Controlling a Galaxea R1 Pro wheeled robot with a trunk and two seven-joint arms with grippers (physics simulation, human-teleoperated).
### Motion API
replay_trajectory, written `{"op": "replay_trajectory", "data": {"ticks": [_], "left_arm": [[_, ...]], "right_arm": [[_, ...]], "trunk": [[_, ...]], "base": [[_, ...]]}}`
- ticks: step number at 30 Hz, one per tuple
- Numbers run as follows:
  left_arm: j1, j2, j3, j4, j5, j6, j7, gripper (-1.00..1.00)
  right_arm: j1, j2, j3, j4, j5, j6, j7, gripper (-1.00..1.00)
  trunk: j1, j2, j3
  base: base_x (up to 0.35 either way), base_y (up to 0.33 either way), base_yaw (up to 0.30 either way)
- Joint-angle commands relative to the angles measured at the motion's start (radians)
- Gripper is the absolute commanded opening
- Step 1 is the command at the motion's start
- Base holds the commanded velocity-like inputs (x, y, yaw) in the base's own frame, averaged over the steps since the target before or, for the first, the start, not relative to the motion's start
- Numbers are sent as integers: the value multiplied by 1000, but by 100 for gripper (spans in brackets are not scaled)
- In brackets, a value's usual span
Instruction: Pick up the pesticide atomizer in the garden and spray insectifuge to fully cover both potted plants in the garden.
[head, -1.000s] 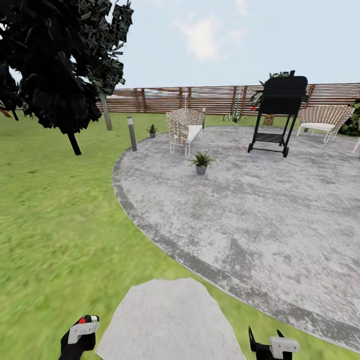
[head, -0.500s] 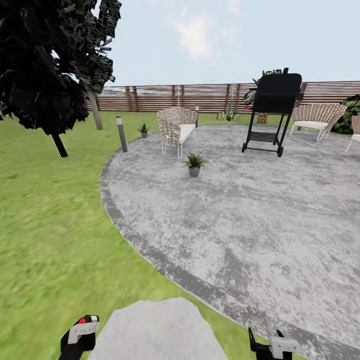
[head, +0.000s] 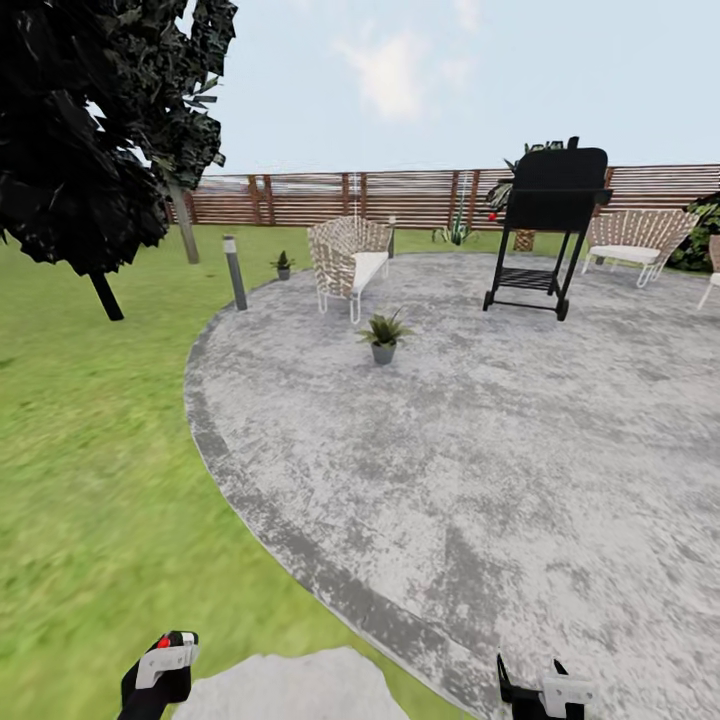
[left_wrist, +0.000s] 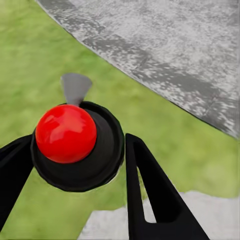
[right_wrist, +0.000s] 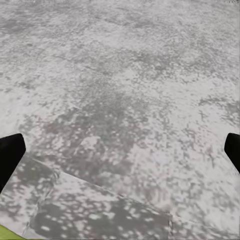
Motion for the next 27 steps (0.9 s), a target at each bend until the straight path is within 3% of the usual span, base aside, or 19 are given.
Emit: {"op": "replay_trajectory", "data": {"ticks": [1,27], "left_arm": [[-1,0,9,1,-9,-3,-3,-100],[-1,0,9,1,-9,-5,-3,-100]], "right_arm": [[0,0,-3,1,1,-3,0,100],[0,0,-3,1,1,-3,0,100]], "trunk": [[0,0,-1],[0,0,-1]], "base": [[339,-109,0],[339,-108,0]]}}
